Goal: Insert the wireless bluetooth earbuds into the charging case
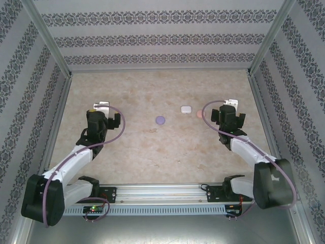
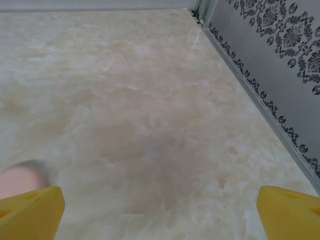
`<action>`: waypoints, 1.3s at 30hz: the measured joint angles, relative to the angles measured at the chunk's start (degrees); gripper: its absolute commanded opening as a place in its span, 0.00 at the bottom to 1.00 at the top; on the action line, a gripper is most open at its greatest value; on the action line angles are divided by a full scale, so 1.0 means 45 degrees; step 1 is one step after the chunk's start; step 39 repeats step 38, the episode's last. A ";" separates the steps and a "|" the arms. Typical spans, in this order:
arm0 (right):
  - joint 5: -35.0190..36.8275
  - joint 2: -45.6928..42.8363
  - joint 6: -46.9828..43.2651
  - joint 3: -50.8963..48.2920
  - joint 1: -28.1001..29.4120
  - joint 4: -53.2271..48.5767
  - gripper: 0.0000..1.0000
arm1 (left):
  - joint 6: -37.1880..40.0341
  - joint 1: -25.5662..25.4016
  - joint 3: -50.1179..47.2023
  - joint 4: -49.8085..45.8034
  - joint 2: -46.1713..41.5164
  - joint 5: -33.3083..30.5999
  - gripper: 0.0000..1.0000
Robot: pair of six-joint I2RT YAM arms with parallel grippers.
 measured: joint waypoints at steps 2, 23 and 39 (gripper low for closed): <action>-0.0136 0.0466 -0.0287 -0.0384 -0.0175 0.1069 0.98 | 0.0092 0.0330 -0.0588 0.0981 0.0515 -0.0136 0.99; -0.4401 0.3444 -0.0981 -0.1919 -0.1321 0.7873 0.98 | -0.0039 0.2662 -0.0918 0.6878 0.6135 0.3497 0.99; -0.4818 0.3444 -0.0981 -0.1919 -0.1316 0.7927 0.98 | -0.0121 0.2754 -0.0753 0.6844 0.6135 0.4095 1.00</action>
